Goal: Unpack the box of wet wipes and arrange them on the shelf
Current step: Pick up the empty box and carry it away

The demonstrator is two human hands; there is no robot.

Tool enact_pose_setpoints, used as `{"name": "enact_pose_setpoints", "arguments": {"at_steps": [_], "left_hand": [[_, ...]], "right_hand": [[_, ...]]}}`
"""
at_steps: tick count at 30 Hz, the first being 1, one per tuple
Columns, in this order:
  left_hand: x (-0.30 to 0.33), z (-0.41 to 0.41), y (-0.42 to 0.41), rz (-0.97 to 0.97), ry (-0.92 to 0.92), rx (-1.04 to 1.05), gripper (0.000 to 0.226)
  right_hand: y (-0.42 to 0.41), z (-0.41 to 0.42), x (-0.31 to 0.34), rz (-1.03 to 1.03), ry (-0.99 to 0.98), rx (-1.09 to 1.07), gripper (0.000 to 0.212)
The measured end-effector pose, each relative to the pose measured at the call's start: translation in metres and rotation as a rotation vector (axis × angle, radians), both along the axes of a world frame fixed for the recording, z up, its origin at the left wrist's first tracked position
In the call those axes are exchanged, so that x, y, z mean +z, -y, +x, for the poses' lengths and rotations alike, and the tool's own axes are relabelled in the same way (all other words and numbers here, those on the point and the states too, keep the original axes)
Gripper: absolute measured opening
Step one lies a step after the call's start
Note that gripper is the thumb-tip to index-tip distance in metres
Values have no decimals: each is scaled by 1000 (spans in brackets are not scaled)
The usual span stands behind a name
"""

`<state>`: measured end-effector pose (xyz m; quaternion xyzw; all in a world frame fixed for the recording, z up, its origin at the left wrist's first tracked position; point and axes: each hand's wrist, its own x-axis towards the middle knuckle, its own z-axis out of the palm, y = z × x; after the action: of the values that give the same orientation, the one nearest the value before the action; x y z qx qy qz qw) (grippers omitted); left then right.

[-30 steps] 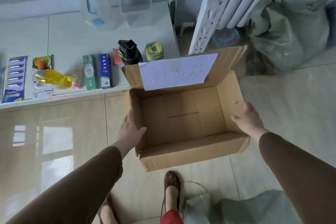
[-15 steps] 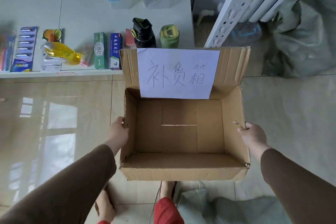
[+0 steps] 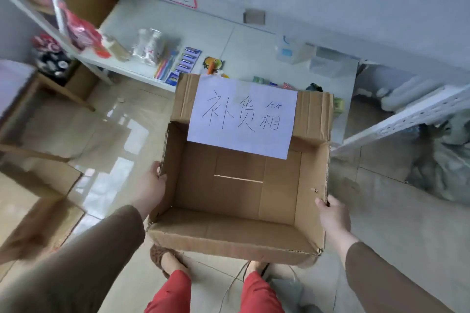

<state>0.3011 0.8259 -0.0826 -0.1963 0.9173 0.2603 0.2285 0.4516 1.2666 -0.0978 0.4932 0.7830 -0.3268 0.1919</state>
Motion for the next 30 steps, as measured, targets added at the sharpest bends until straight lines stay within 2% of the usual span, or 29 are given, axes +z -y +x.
{"name": "enact_pose_setpoints", "arguments": {"at_steps": [3, 4, 6, 9, 11, 13, 15, 18, 21, 23, 25, 28, 30], "left_hand": [[34, -2, 95, 8, -35, 88, 30], [45, -2, 125, 23, -44, 128, 30], [66, -3, 182, 15, -76, 193, 33], [96, -4, 268, -24, -133, 283, 32], [107, -6, 327, -6, -165, 349, 27], [120, -9, 376, 14, -194, 400, 23], [130, -15, 417, 6, -227, 442, 25], [136, -25, 472, -4, -261, 527, 32], [139, -40, 523, -5, -261, 607, 26], [143, -56, 553, 1, -273, 664, 25], [144, -72, 580, 5, -290, 727, 21], [144, -96, 620, 9, -279, 823, 19], [143, -114, 645, 6, -277, 876, 19]], "right_hand": [[80, -49, 38, -29, -53, 88, 19], [110, -65, 54, -42, -82, 115, 21], [167, -97, 79, -58, -132, 150, 41], [249, -143, 109, -80, -172, 276, 49], [296, -178, 124, -57, -198, 366, 43], [338, -216, 132, -47, -201, 496, 28], [379, -258, 136, -17, -180, 626, 34], [446, -319, 151, 15, -186, 758, 32], [517, -382, 169, -13, -217, 804, 52], [562, -422, 176, -15, -209, 863, 55], [605, -463, 179, -19, -208, 927, 50], [666, -522, 178, -28, -225, 996, 27], [706, -558, 180, -22, -223, 1031, 29]]}}
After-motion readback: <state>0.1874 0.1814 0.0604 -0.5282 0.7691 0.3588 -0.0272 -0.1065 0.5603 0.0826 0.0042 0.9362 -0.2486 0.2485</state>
